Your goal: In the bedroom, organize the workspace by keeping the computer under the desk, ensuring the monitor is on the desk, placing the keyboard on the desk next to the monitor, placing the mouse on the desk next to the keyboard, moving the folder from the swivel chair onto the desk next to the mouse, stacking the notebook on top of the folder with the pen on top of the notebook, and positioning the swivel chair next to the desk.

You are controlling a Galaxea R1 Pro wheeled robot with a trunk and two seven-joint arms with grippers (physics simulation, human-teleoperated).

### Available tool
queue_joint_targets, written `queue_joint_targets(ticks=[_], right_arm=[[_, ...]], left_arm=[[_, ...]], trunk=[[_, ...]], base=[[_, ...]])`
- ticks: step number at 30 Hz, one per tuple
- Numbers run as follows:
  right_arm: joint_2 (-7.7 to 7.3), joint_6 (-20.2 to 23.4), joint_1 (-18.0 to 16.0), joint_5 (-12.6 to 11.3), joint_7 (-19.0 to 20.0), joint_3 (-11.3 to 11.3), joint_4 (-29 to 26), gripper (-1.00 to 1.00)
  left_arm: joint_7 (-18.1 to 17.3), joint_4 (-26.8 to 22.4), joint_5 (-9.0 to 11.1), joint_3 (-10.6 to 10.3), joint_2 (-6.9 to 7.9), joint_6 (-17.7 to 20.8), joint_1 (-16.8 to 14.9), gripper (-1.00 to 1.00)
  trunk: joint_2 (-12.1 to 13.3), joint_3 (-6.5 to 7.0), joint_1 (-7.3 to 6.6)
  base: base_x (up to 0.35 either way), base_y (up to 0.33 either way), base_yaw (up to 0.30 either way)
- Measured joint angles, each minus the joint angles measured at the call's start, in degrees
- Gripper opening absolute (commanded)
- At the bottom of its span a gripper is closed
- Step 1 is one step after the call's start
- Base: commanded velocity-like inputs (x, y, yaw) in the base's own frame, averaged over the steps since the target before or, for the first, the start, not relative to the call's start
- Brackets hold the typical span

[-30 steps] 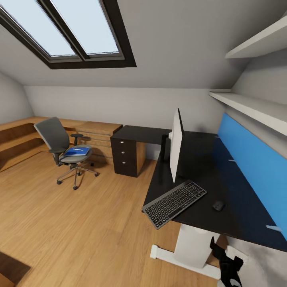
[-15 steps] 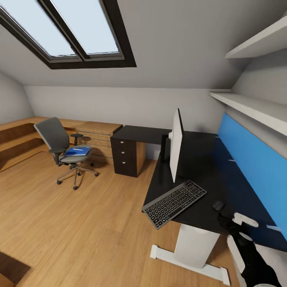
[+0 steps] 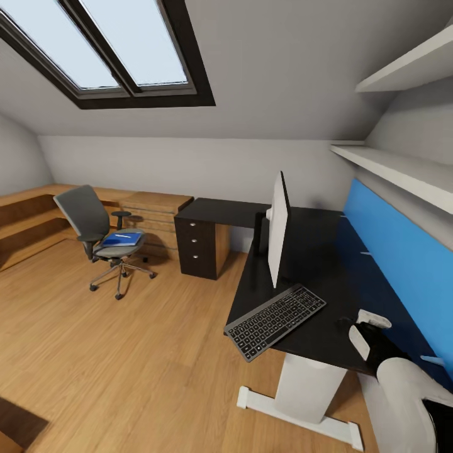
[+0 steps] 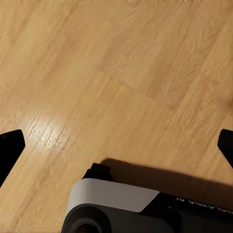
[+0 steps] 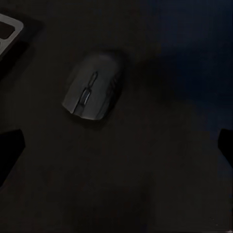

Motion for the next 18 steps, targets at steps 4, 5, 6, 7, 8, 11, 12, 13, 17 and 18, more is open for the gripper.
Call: queue_joint_targets(ticks=[4, 5, 6, 7, 8, 11, 12, 13, 17, 18], right_arm=[[-0.50, -4.7, -2.1, 2.6, 0.3, 0.5, 4.2, 1.00], [-0.49, -5.0, -2.2, 2.8, 0.3, 0.7, 4.4, 1.00], [-0.48, -5.1, -2.2, 2.9, 0.3, 0.7, 4.5, 1.00], [-0.51, -5.2, -2.2, 3.0, 0.3, 0.9, 4.6, 1.00], [-0.53, -5.2, -2.2, 3.2, 0.3, 1.2, 4.7, 1.00], [-0.59, -5.2, -2.2, 3.3, 0.3, 1.3, 4.8, 1.00], [-0.62, -5.2, -2.2, 3.4, 0.3, 1.4, 4.9, 1.00], [-0.66, -5.3, -2.2, 3.4, 0.3, 1.4, 4.9, 1.00], [-0.72, -5.2, -2.2, 3.4, 0.3, 1.4, 5.1, 1.00], [-0.72, -5.2, -2.2, 3.4, 0.2, 1.4, 5.1, 1.00]], left_arm=[[0.0, -0.2, 0.0, 0.0, 0.07, -2.7, 0.0, 1.00], [0.0, -0.2, 0.0, 0.1, 0.25, -4.1, 0.0, 1.00], [0.0, -0.2, 0.1, 0.1, 0.38, -4.5, 0.0, 1.00], [0.1, -0.1, 0.1, 0.1, 0.69, -5.0, 0.0, 1.00], [0.1, -0.1, 0.1, 0.1, 1.26, -5.4, 0.0, 1.00], [0.1, -0.1, 0.2, 0.0, 1.60, -5.6, 0.0, 1.00], [0.1, -0.1, 0.2, 0.0, 1.64, -5.6, 0.0, 1.00], [0.1, -0.1, 0.2, -0.1, 1.65, -5.6, 0.0, 1.00], [0.0, -0.1, 0.0, -0.3, 1.64, -5.6, 0.0, 1.00], [0.0, -0.1, 0.0, -0.3, 1.65, -5.6, 0.0, 1.00]], trunk=[[0.0, 0.00, -0.03], [0.0, 0.00, -0.03], [0.0, 0.00, -0.03], [0.0, 0.00, -0.03], [0.0, 0.00, -0.03], [0.0, 0.00, -0.03], [0.0, 0.00, -0.03], [0.0, 0.00, -0.03], [0.0, 0.00, -0.03], [0.0, 0.00, -0.03]], base=[[0.217, 0.000, 0.000], [0.291, 0.000, 0.000], [0.300, 0.000, 0.000], [0.308, 0.000, 0.000], [0.310, -0.008, 0.000], [0.312, -0.047, 0.000], [0.314, -0.092, 0.000], [0.315, -0.112, 0.000], [0.313, -0.120, 0.000], [0.313, -0.125, 0.000]])
